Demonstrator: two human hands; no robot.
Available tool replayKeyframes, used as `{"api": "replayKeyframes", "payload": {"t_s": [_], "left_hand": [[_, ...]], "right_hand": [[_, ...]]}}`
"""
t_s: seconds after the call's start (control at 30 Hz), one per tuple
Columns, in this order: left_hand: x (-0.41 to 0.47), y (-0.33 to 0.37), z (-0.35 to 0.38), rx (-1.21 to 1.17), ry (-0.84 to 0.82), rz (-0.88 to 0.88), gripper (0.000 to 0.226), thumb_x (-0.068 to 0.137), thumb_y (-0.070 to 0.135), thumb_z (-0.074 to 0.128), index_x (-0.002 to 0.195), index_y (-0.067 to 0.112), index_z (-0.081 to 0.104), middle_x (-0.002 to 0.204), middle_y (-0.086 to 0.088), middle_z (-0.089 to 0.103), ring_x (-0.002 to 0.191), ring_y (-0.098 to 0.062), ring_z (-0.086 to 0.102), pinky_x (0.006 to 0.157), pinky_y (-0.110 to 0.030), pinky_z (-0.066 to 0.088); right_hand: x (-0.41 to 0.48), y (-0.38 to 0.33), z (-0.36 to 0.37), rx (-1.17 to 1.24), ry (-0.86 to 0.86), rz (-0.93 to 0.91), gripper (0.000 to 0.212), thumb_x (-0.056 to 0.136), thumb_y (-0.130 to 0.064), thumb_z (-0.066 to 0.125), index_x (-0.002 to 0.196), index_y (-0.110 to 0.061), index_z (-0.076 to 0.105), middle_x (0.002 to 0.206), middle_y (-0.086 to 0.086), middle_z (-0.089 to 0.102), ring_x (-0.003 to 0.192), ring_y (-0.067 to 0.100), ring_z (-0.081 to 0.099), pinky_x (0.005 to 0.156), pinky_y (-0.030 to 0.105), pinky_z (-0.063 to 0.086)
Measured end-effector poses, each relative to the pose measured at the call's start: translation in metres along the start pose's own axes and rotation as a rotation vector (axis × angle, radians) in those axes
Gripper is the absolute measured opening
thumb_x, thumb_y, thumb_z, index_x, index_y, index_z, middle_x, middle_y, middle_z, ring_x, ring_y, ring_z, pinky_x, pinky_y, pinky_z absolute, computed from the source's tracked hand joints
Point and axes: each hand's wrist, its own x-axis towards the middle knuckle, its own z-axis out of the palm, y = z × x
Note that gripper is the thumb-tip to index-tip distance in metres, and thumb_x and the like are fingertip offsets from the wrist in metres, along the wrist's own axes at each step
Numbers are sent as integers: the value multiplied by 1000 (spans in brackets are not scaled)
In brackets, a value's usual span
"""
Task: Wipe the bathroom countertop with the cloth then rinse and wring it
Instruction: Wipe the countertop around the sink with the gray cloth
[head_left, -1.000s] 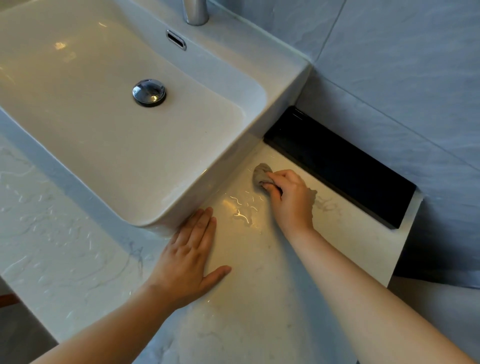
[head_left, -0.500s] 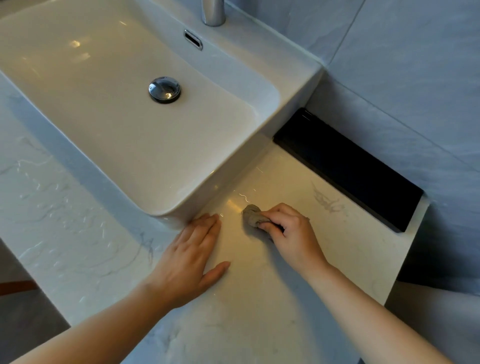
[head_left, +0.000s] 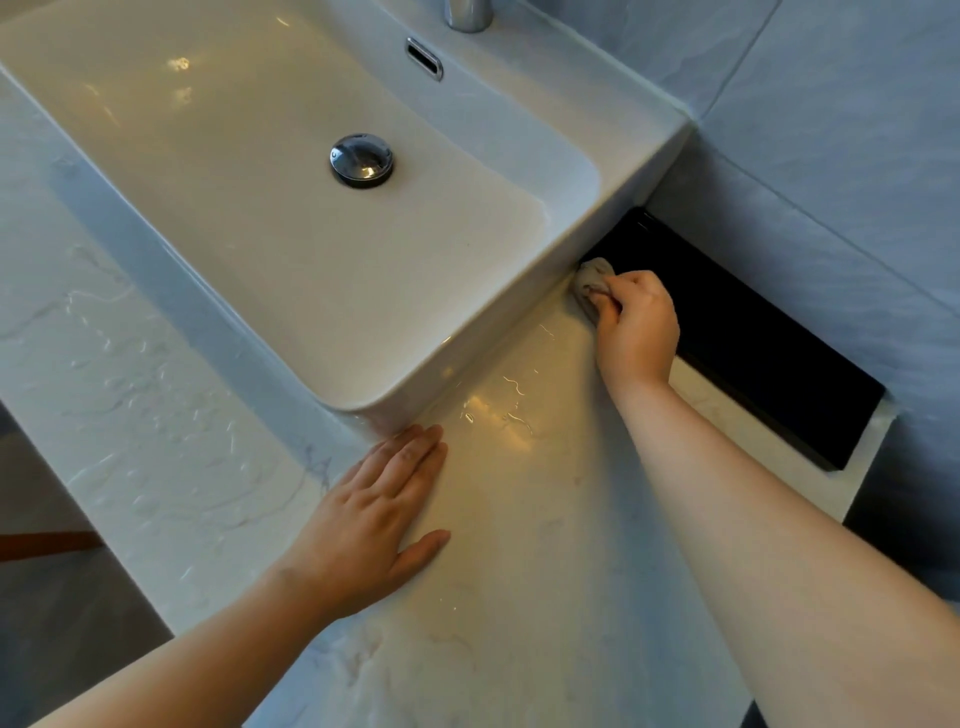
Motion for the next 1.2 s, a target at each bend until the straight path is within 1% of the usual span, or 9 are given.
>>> {"api": "replayKeyframes", "payload": {"t_s": [0.17,0.37,0.5,0.57,0.7,0.77,0.9,1.03,1.2], "left_hand": [[0,1,2,-8,14,5,73,92,61,33,148,13,30,153,-6,30,142,-23,25,114,-35,17],[-1,1,2,10,15,10,72,93,61,31,148,13,30,153,-5,30,142,-22,22,115,-34,14],[0,-1,0,31,11,30,73,93,61,30,146,12,33,153,-6,31,141,-22,23,114,-34,15],[0,-2,0,29,4,31,73,93,62,30,147,12,33,153,-6,31,141,-22,24,114,-34,14],[0,0,-3,-44,36,17,69,92,57,36,144,11,38,150,-6,36,138,-21,29,116,-30,15],[-4,0,-6,-122,71,-16,64,92,52,38,140,11,44,145,-5,43,133,-18,35,114,-28,21],[-21,-7,-10,-206,131,-106,61,93,52,36,137,12,49,139,-3,50,129,-14,39,110,-31,28],[-36,-15,-12,-183,138,-161,67,92,57,32,139,12,47,141,-3,47,131,-18,39,111,-34,26],[-48,-30,-7,-111,35,-127,69,92,59,29,146,16,35,154,0,29,142,-18,23,114,-39,28]], "right_hand": [[-6,-8,10,-20,-4,-45,20,88,-14,57,100,-7,70,107,9,64,96,31,58,78,38,50],[-6,-9,4,-2,-82,-83,22,90,-20,59,104,-10,72,106,6,68,96,27,62,77,29,44],[-12,-10,1,55,-137,-74,21,90,-18,60,105,-11,72,106,4,70,99,21,62,77,15,35],[-21,-13,1,85,-192,-86,20,90,-18,59,103,-13,73,103,2,70,95,18,62,74,13,33],[-54,-26,0,147,-249,-146,15,88,-13,59,96,-13,73,95,0,69,86,13,59,71,15,37],[-69,-32,2,153,-260,-159,16,89,-12,59,97,-14,72,97,-1,69,88,13,60,75,17,41],[-97,-40,10,163,-323,-140,22,89,-15,56,105,-17,71,108,-3,67,99,17,61,88,28,48],[-125,-59,8,171,-343,-161,25,85,-13,56,106,-12,71,108,2,69,98,20,62,87,21,43],[-151,-72,2,192,-409,-151,23,85,-17,55,100,-15,73,103,-1,70,96,16,60,84,13,37]]}}
